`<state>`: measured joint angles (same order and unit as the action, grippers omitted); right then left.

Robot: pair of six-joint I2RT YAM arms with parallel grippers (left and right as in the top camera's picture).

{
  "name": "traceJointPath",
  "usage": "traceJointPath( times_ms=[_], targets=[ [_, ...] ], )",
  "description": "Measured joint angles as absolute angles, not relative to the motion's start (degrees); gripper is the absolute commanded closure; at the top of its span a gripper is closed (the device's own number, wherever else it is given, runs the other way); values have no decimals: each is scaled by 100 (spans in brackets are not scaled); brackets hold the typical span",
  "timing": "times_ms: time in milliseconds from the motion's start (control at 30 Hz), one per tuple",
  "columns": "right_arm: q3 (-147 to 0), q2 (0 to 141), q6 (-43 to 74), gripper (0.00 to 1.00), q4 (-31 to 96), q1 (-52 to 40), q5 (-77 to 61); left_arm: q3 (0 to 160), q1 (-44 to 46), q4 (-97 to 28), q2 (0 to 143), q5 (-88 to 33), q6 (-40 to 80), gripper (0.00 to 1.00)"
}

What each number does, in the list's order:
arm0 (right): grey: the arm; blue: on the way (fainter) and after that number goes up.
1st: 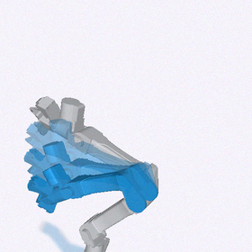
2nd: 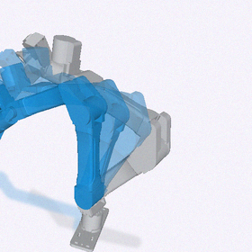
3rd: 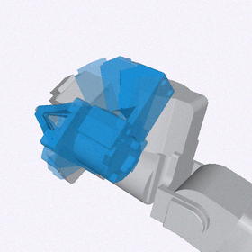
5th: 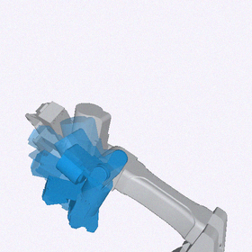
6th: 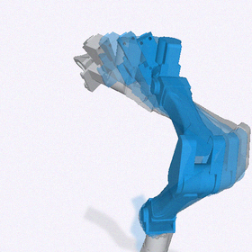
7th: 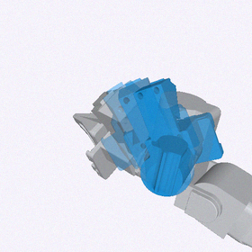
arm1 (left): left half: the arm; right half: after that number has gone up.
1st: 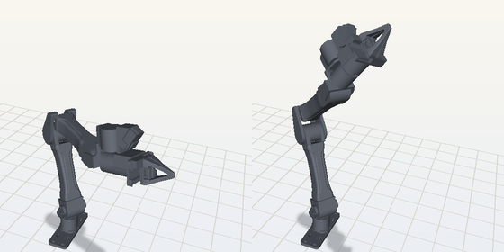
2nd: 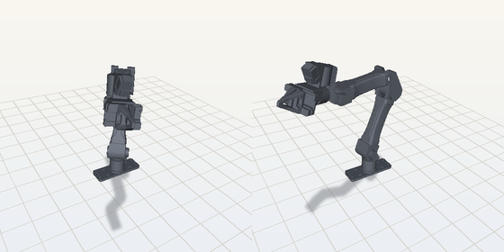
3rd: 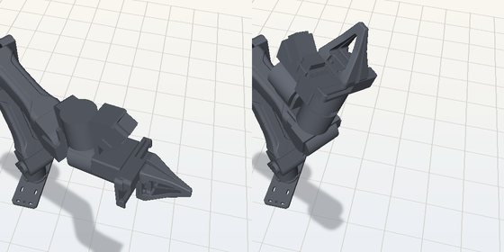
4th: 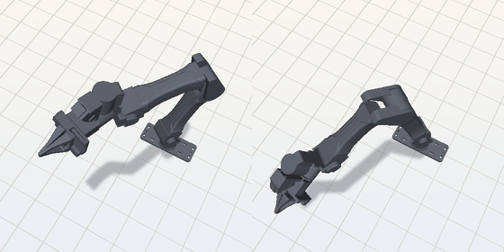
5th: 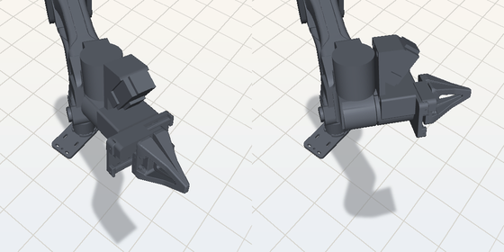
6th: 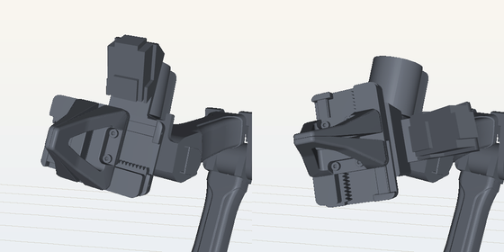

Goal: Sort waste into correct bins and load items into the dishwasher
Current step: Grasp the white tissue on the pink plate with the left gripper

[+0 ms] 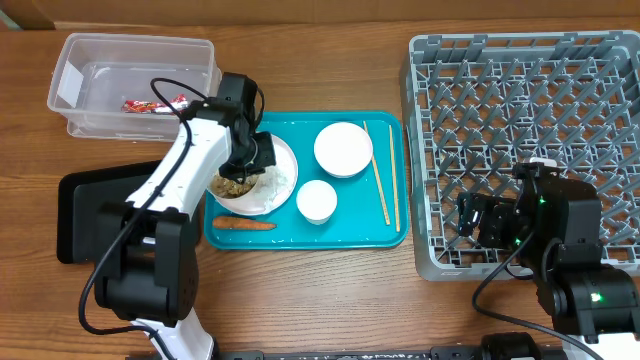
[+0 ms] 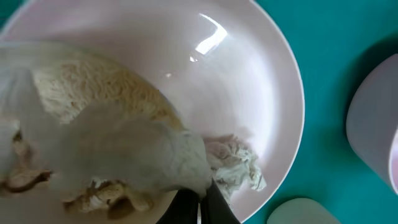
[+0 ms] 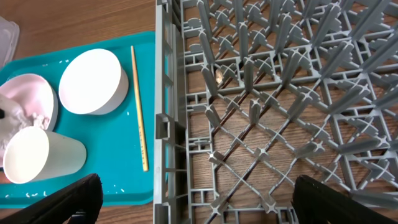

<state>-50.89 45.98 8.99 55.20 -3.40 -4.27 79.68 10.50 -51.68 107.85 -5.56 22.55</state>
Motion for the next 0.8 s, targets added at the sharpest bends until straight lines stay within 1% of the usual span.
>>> traceJointPath(
  times_ms=[300, 800],
  targets=[
    [-5089, 4598, 899, 0, 5537, -340, -425, 8825, 1041, -5666, 10781, -449, 2257, 96],
    [-5089, 4598, 902, 0, 5592, -340, -427, 8888, 1041, -5857, 10781, -447, 2257, 96]
  ],
)
